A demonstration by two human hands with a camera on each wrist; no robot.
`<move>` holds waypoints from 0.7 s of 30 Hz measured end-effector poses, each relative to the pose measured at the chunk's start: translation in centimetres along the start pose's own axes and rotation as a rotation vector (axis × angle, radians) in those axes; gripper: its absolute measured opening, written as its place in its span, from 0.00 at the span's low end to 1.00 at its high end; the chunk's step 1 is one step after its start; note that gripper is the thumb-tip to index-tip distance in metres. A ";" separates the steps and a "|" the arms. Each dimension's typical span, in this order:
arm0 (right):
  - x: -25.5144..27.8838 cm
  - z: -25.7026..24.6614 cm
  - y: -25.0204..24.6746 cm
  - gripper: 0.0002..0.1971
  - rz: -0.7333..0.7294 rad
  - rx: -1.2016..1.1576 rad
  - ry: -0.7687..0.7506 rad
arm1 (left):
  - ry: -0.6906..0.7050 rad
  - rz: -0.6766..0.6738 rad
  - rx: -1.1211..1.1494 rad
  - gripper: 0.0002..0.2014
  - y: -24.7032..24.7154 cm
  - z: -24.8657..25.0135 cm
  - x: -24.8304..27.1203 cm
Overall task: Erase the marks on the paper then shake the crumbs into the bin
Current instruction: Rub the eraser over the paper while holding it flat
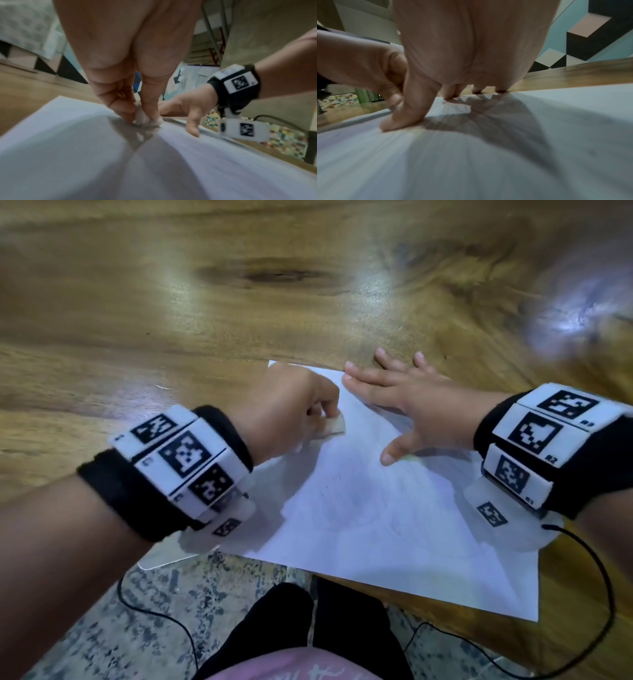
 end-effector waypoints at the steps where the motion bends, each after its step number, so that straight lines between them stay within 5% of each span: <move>1: 0.0 0.0 0.0 0.55 0.003 0.000 0.004 | 0.035 0.007 -0.015 0.08 0.5 0.1 0.9; 6: 0.1 0.0 0.0 0.55 -0.008 0.002 0.006 | 0.082 -0.185 0.028 0.09 2.4 0.0 4.3; 12: 0.0 -0.1 0.0 0.55 -0.021 0.005 0.012 | 0.008 0.055 -0.031 0.03 -0.9 -0.6 0.0; 14: 0.0 0.0 0.1 0.55 -0.028 0.014 0.018 | 0.069 0.035 -0.030 0.11 0.5 -0.5 2.3; 18: 0.0 0.1 0.1 0.56 -0.024 0.013 0.016 | 0.074 -0.138 0.029 0.08 2.6 -0.9 5.6; 21: 0.0 0.0 0.0 0.55 -0.019 -0.001 0.016 | 0.044 -0.033 0.027 0.03 0.5 -0.5 2.4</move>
Point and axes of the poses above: each hand's wrist, its own x-axis away from the middle knuckle, its own y-axis out of the palm, z = x × y, the point moved 10 cm from there along -x, towards the middle knuckle, and after that the axes turned 5 degrees about -y, right-handed, at the moved point
